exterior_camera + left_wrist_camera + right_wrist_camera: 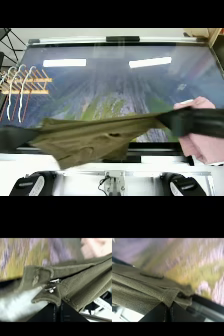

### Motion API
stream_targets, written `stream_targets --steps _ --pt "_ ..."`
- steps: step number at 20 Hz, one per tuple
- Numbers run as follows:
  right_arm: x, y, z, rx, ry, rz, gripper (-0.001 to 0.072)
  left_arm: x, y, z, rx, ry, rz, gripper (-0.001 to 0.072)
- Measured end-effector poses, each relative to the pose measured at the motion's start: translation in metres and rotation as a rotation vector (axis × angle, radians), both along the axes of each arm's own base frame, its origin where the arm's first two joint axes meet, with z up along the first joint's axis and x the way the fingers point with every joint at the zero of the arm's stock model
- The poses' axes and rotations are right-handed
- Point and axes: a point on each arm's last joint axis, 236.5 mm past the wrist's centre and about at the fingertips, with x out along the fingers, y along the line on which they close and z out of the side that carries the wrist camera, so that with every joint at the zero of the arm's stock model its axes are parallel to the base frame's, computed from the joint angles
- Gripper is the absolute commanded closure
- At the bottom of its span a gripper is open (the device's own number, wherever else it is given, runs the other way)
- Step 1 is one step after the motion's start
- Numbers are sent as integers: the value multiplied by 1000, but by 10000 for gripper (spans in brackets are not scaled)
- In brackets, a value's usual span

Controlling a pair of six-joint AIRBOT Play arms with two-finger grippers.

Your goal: Fold the shirts.

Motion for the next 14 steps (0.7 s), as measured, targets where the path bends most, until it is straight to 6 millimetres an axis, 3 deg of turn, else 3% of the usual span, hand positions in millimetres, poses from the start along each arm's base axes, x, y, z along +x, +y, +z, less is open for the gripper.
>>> stream_targets --steps 3,5,10,12,14 --pt "55 6 -52 -23 67 -24 637 43 3 -64 -43 96 31 642" --pt "103 17 -78 -2 41 -45 637 84 11 -92 -48 73 70 642" --pt "222 66 -124 84 -152 -82 637 206 31 -134 -76 -24 171 643" --pt "261 76 -130 112 -232 -132 636 251 36 -146 -96 -42 190 642" --pt "286 83 -133 142 -270 -170 636 285 40 -161 -91 -57 179 644"
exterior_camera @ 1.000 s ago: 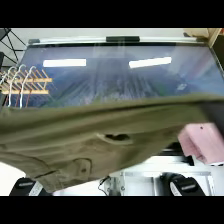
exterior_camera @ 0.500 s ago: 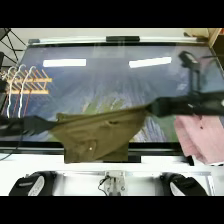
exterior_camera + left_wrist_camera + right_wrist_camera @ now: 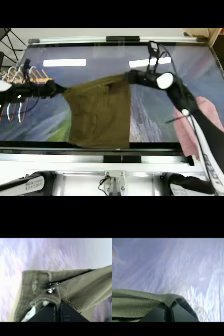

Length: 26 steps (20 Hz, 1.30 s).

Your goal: Fold the shirts.

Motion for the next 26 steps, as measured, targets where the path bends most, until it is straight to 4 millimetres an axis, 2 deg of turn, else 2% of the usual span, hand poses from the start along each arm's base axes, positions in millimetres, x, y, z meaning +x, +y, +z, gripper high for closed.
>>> stream_targets --steps 2,4,5,7,9,12,14,16,21,24,25,26 --pt "8 7 -8 9 9 4 636 20 1 -11 7 -4 -37 645" --pt "-3 16 -16 -1 57 53 636 21 2 -16 35 8 -88 645" --pt "-13 20 -22 -12 94 90 636 14 3 -20 65 29 -119 645" --pt "-43 27 -34 -45 200 179 637 -12 6 -31 148 117 -185 646" --pt "-78 26 -48 -89 332 251 637 -49 8 -44 235 220 -238 645" --pt "-125 8 -67 -192 510 299 637 -102 12 -56 290 324 -222 645" --pt "-152 -4 -76 -240 598 311 637 -137 8 -59 280 358 -208 645" --pt "-179 -7 -87 -270 672 335 637 -168 1 -63 263 378 -198 645" --pt "-231 -11 -133 -353 816 349 636 -227 -19 -92 230 464 -215 645" --pt "-243 -12 -156 -360 847 316 635 -254 -28 -116 227 528 -229 643" --pt "-246 -13 -161 -359 852 307 585 -261 -29 -124 231 544 -230 639" --pt "-247 -13 -165 -358 855 299 469 -265 -29 -130 236 551 -226 632"
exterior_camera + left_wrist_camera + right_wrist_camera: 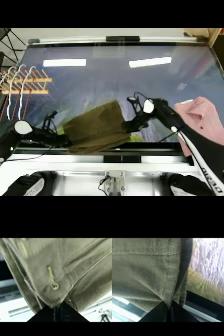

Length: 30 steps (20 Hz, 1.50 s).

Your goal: Fold the shirts.

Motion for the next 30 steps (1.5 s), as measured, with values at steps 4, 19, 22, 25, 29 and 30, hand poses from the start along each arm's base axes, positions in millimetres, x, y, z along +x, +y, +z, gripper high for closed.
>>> stream_targets --steps 4,19,22,25,29,30 --pt "-8 -3 -7 -14 20 13 129 -15 2 -14 17 44 -15 107" --pt "85 -15 22 167 -50 -54 31 38 1 52 6 -172 -117 108" --pt "81 4 -4 208 21 -41 31 49 5 27 24 -160 -64 326" --pt "76 18 -20 226 56 -23 31 51 7 3 36 -111 -34 385" --pt "67 34 -32 239 98 -9 32 50 9 -16 45 -62 -19 385" --pt "63 40 -33 243 108 -6 32 51 9 -19 46 -55 -15 386"
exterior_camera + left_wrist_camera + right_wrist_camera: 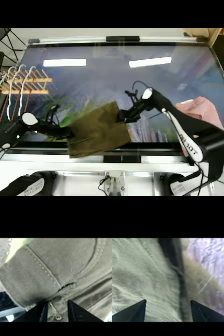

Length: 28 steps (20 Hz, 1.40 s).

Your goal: Fold the shirts.

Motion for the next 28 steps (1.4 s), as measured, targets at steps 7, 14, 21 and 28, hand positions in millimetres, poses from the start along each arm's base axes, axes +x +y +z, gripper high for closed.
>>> stream_targets --steps 7,14,21,28 --pt "-19 27 -11 -14 29 24 637 6 2 -9 11 -4 18 385" --pt "1 39 37 80 -86 -9 636 28 6 7 16 -85 17 92" --pt "42 13 153 132 -354 -38 636 115 24 166 30 -548 -24 95" --pt "89 -44 247 90 -569 -149 636 128 41 258 65 -769 -10 99"
